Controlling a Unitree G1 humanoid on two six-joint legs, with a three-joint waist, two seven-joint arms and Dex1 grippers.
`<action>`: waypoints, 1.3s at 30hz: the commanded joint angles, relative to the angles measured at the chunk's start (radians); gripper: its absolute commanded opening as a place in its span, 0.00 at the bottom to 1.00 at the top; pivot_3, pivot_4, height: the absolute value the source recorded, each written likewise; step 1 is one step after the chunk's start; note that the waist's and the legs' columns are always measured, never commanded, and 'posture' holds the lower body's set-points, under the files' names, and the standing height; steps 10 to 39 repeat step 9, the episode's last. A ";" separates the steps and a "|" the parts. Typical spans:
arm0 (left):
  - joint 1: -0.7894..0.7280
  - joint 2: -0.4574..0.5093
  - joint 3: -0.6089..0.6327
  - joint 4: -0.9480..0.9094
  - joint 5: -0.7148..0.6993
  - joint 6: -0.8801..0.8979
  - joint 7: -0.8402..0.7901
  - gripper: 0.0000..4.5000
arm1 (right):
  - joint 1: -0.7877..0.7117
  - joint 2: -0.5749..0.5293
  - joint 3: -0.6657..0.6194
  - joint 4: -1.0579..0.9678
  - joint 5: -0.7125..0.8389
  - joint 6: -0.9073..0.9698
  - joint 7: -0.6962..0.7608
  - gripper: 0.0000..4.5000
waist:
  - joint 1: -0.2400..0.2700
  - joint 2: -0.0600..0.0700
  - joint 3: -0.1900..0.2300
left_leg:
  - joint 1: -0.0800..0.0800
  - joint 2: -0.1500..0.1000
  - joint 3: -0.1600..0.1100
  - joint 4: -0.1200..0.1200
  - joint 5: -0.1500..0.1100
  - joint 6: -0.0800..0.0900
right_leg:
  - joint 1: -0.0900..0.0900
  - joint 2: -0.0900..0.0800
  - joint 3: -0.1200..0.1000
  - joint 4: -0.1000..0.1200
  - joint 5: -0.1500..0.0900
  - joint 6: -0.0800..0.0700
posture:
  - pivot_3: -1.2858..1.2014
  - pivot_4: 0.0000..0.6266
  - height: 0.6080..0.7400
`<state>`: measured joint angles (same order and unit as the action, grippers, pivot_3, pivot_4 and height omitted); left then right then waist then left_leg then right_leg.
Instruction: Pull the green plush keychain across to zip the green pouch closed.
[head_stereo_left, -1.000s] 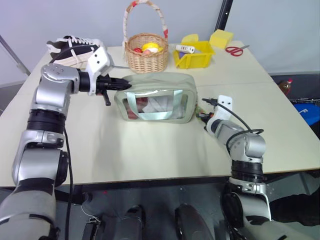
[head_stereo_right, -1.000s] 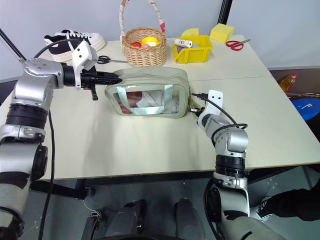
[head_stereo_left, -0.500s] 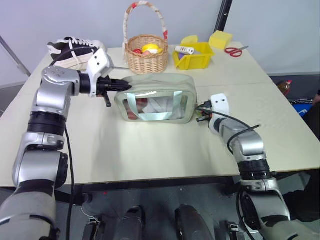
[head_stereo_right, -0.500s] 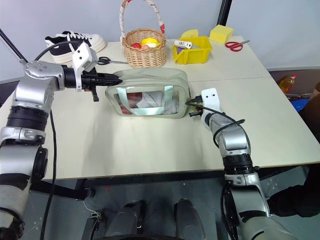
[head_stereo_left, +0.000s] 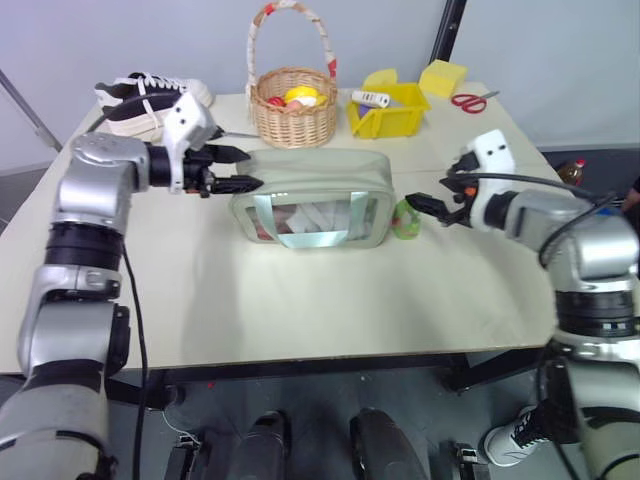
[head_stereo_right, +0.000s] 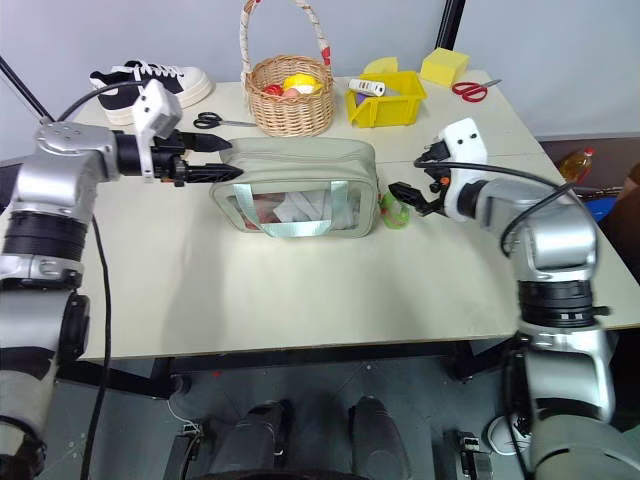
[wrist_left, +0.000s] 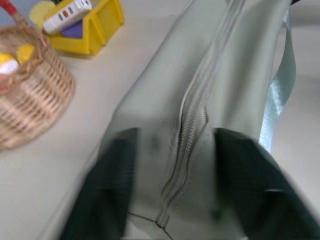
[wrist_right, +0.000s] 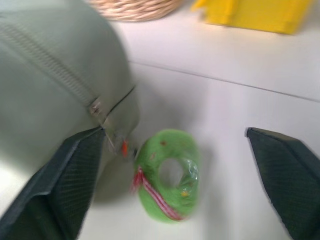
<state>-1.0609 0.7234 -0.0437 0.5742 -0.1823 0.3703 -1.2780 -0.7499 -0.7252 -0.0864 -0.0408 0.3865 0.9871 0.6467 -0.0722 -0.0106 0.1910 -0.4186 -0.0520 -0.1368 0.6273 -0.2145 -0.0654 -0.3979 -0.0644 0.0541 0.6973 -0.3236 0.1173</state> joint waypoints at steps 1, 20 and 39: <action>0.020 0.086 0.072 -0.065 -0.049 0.089 -0.017 0.99 | -0.029 -0.074 -0.016 -0.099 0.092 0.005 0.145 1.00 | -0.004 0.000 0.000 | 0.000 0.000 0.000 0.000 0.000 0.000 | 0.000 0.000 0.000 0.000 0.000 0.000 | 0.52 0.24 1.00; 0.215 0.179 0.155 -0.219 -0.093 0.177 0.052 0.99 | 0.039 -0.102 -0.043 -0.245 0.192 0.026 0.203 1.00 | 0.007 0.000 0.000 | -0.001 0.006 0.000 0.000 0.000 0.000 | 0.001 0.000 -0.001 -0.002 0.000 0.000 | 0.52 0.24 1.00; 0.215 0.179 0.155 -0.219 -0.093 0.177 0.052 0.99 | 0.039 -0.102 -0.043 -0.245 0.192 0.026 0.203 1.00 | 0.007 0.000 0.000 | -0.001 0.006 0.000 0.000 0.000 0.000 | 0.001 0.000 -0.001 -0.002 0.000 0.000 | 0.52 0.24 1.00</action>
